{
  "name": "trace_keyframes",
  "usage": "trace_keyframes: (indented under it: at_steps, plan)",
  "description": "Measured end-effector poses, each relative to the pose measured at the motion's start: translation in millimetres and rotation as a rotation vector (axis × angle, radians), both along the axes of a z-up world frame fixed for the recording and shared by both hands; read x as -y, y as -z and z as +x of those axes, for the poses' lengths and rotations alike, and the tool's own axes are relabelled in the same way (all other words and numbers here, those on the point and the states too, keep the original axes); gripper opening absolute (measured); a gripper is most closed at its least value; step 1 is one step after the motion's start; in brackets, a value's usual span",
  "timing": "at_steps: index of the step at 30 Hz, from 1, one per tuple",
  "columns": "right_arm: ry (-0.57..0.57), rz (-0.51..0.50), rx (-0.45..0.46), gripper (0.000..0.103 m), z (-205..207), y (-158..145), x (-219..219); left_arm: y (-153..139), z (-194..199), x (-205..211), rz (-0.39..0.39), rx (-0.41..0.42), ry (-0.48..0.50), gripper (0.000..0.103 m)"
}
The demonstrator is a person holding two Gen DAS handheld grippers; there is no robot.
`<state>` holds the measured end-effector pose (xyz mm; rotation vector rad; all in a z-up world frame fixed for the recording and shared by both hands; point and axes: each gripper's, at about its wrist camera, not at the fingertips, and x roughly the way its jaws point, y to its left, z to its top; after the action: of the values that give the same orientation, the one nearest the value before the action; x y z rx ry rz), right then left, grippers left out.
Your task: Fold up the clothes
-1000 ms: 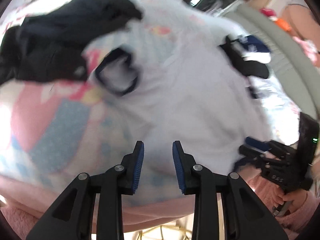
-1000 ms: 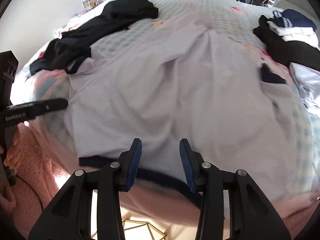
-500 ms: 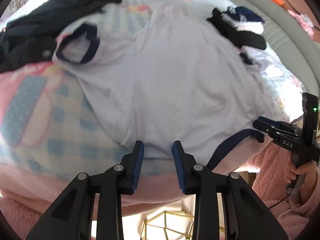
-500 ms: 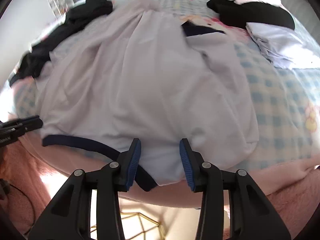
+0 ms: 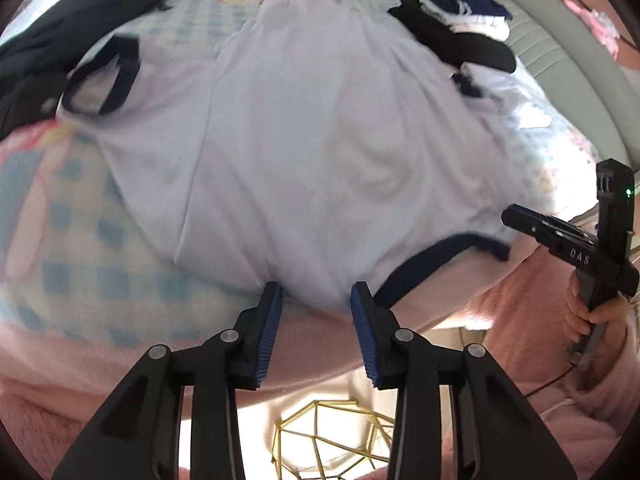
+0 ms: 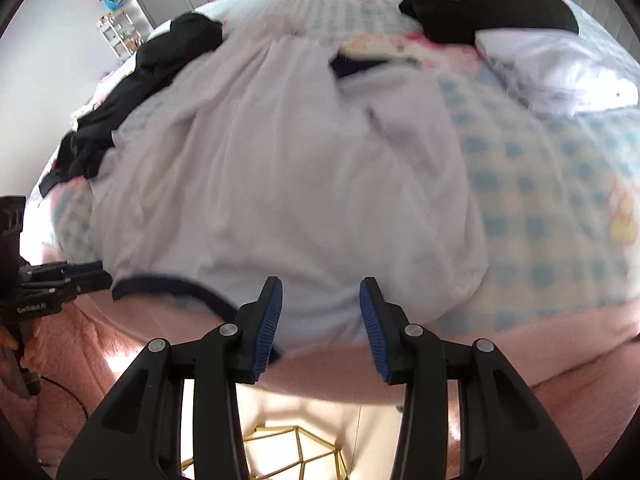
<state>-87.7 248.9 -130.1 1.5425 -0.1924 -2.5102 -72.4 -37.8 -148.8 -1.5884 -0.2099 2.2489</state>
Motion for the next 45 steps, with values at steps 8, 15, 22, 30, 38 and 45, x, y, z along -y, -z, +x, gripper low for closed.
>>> trace_keyframes:
  at_steps: [8,15,22,30,38,45]
  plan:
    - [-0.047,-0.055,-0.101,0.043,-129.4,-65.2,13.6,-58.3,-122.6,-40.7,-0.069,-0.145,-0.008,0.040]
    - [-0.047,-0.057,0.030,0.047,-246.1,-37.1,14.8,-56.8,-271.6,-90.2,-0.134,-0.188,-0.039,0.044]
    - [-0.064,-0.062,0.227,0.048,-301.7,32.5,24.7,1.3,-360.8,-130.5,-0.114,-0.054,0.002,0.041]
    - [-0.202,-0.151,0.128,0.004,-277.9,-6.3,50.1,-44.4,-301.4,-102.0,-0.042,-0.199,-0.036,0.004]
    - [-0.395,-0.117,0.019,0.004,-184.5,-62.8,98.6,-94.8,-179.4,-9.3,0.019,-0.309,-0.243,0.004]
    - [-0.467,0.002,0.123,0.004,-94.6,-18.5,101.6,-47.2,-96.6,57.8,0.063,-0.192,-0.404,0.004]
